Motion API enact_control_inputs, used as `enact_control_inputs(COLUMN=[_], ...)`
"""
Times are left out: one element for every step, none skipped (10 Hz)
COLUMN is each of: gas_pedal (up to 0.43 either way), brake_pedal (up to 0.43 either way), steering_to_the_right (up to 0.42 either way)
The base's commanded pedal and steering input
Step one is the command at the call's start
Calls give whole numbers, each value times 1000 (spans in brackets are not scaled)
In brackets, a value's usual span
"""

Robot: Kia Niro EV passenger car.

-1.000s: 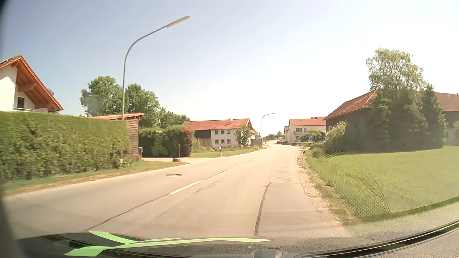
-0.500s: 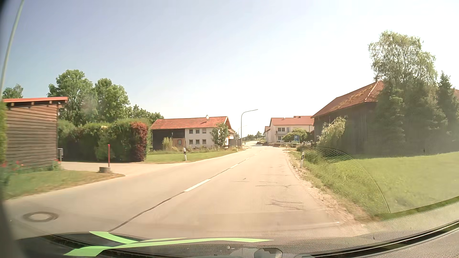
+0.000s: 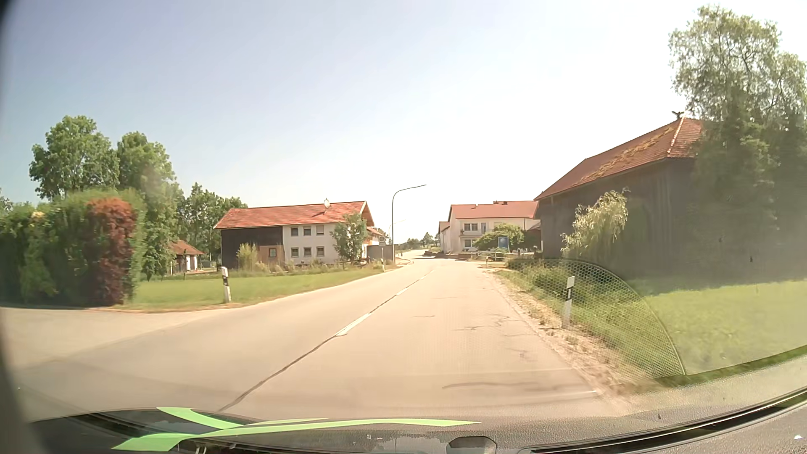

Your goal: Follow the waypoints while adhering to traffic rules and regulations

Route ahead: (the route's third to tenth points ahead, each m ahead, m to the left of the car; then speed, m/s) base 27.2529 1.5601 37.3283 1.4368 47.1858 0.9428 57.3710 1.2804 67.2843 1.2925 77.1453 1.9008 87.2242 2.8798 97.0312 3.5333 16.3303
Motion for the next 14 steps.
enact_control_inputs(gas_pedal=[228,240,240,240,240,248,248,228,197,189,189,197,209,220], brake_pedal=[0,0,0,0,0,0,0,0,0,0,0,0,0,0], steering_to_the_right=[23,23,18,16,14,12,11,11,11,9,5,3,2,0])
